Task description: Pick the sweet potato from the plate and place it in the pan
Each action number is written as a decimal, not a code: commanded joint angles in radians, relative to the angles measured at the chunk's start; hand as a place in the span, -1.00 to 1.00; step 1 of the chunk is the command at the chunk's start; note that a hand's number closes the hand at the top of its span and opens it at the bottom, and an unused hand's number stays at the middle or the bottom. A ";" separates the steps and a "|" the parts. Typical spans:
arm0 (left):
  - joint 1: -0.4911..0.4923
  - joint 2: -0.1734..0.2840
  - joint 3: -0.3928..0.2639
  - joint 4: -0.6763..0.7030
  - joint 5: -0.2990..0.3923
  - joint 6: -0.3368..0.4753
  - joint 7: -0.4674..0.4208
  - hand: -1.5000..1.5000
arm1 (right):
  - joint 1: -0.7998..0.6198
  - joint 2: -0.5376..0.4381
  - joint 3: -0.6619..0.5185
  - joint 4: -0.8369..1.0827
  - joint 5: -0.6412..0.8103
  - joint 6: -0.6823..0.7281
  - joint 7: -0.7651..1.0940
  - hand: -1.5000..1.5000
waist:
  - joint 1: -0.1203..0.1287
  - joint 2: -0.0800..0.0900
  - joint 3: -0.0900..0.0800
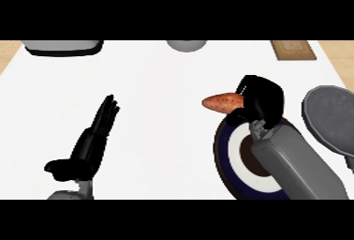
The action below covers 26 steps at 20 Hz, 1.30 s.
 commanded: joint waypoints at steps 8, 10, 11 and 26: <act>0.041 -0.012 -0.028 -0.086 -0.021 0.021 0.044 0.00 | 0.041 0.063 -0.146 -0.231 0.271 -0.138 0.207 1.00 | 0.005 0.001 0.001; 0.069 -0.010 -0.027 -0.062 -0.020 0.009 0.008 0.00 | 0.099 0.072 -0.190 -0.245 0.286 -0.205 0.175 1.00 | 0.004 0.005 0.001; 0.038 0.018 0.025 -0.030 0.026 -0.030 -0.006 0.00 | 0.126 0.072 -0.224 -0.262 0.270 -0.227 0.152 1.00 | -0.002 0.007 0.001; 0.049 -0.032 -0.029 -0.049 -0.031 -0.003 0.006 0.00 | 0.361 -0.129 -0.592 0.028 0.258 -0.616 -0.272 1.00 | 0.019 0.013 0.002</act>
